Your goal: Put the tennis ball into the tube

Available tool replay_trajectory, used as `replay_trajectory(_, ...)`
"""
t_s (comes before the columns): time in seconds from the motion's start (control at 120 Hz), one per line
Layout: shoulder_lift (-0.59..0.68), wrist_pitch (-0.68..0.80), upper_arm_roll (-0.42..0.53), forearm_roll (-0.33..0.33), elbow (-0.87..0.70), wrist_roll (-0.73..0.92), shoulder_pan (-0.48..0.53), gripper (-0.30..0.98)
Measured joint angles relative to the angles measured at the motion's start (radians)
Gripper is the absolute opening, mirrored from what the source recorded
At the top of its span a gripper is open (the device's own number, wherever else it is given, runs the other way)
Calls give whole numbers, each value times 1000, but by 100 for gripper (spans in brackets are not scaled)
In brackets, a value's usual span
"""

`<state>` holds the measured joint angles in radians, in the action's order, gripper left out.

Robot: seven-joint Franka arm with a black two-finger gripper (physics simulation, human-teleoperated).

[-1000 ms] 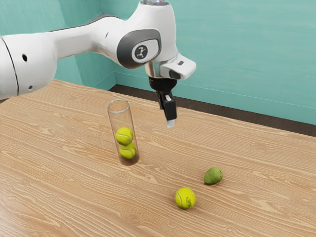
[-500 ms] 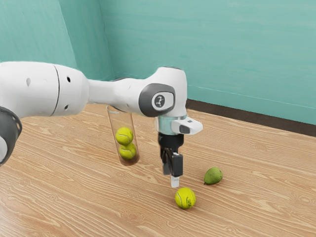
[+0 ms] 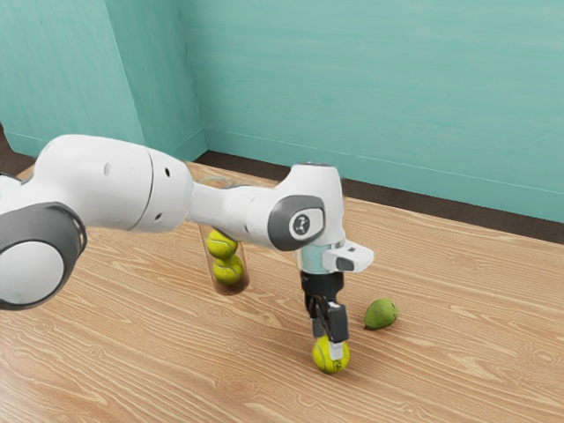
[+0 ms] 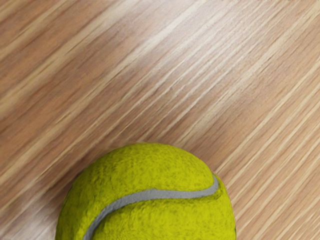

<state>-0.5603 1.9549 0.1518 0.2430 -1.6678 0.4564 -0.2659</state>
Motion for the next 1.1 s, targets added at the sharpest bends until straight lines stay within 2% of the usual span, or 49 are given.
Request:
replay_trajectory(0.15,-25,58,7,10,-1,1,7,68)
replay_trajectory(0.65,2,129,10,2,-41,-1,10,38)
replay_trajectory(0.967,217,77,-4,-154,-29,-16,55,27)
replay_trajectory(1.1,252,0,-7,-226,75,-21,85,25)
